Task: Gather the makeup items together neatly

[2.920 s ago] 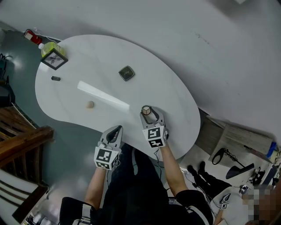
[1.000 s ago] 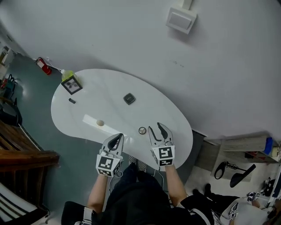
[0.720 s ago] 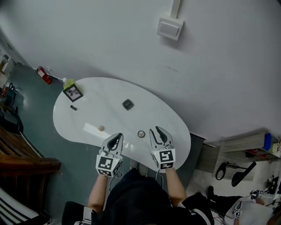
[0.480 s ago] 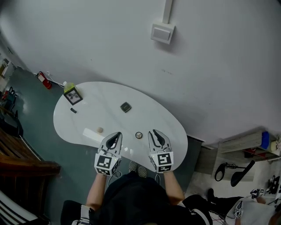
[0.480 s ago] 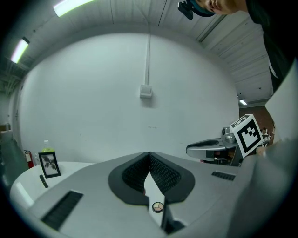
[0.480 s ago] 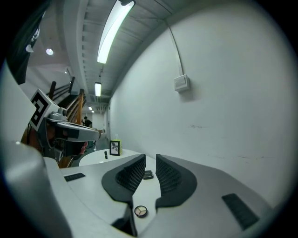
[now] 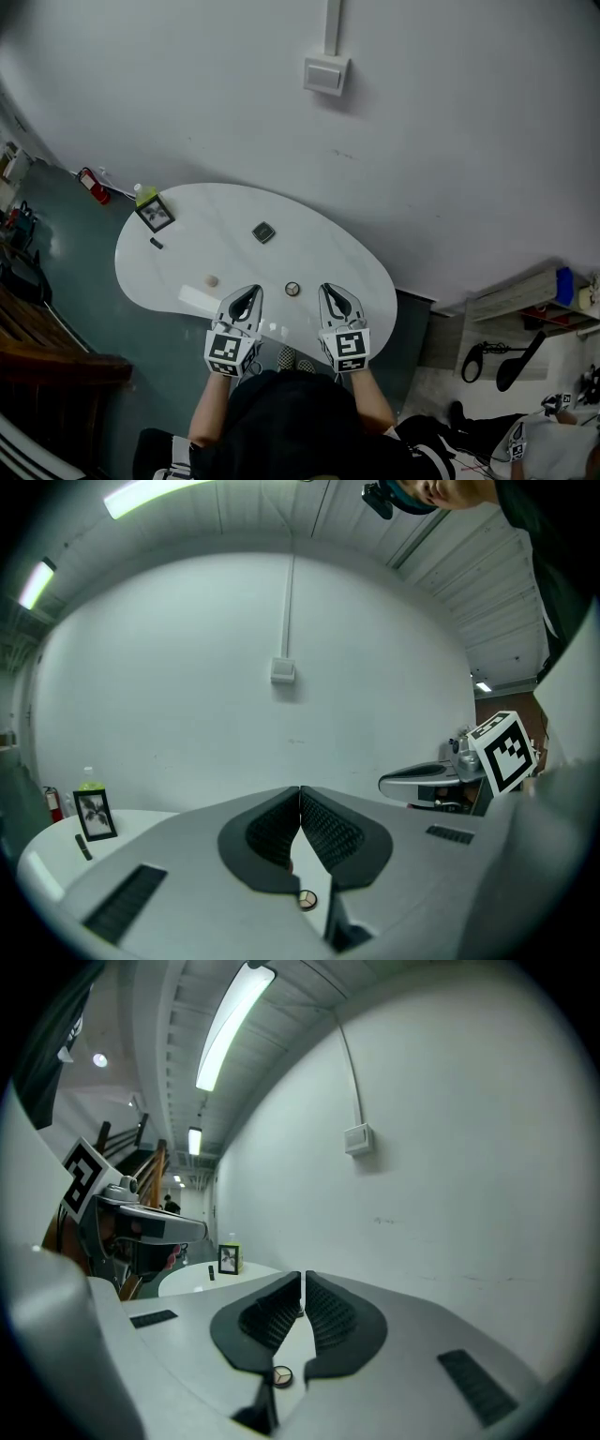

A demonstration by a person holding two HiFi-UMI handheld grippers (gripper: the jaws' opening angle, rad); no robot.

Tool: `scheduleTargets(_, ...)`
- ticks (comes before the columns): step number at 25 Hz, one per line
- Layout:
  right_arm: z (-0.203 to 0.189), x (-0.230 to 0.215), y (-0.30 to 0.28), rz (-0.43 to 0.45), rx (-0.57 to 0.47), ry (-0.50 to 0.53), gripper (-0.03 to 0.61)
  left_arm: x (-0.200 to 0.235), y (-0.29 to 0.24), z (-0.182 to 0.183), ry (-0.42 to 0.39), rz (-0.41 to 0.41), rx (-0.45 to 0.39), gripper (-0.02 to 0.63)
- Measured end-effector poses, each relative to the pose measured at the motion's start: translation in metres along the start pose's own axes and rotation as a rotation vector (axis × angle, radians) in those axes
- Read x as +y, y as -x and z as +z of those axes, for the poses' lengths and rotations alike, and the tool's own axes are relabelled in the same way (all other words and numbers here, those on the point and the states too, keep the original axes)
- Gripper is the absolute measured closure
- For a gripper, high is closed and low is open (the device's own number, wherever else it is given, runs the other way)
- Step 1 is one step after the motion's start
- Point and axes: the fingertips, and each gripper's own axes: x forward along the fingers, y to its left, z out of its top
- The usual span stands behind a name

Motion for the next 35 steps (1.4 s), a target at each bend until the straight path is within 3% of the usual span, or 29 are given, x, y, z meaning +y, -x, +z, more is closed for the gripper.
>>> scheduleTargets(9,-0.003,0.003,0.008,0.008,0.006,0.021,0.537,-0.008,0.003,-0.007,-0.009,0.017,0.022,0.594)
scheduleTargets(13,-0.005,0.01,0.007,0.052,0.013,0.019,0.537,-0.006,0.009,-0.01,0.007,0.052,0.022,0.594)
scheduleTargets(22,-0.012,0.054,-0.013,0.246,0.033,0.054,0.537,0.021,0.053,-0.025,0.044,0.227,0.033,0.594)
scheduleTargets(35,-0.01,0.168,-0.061,0.544,0.037,0.126,0.537,0.092,0.139,-0.047,0.096,0.509,0.031,0.594)
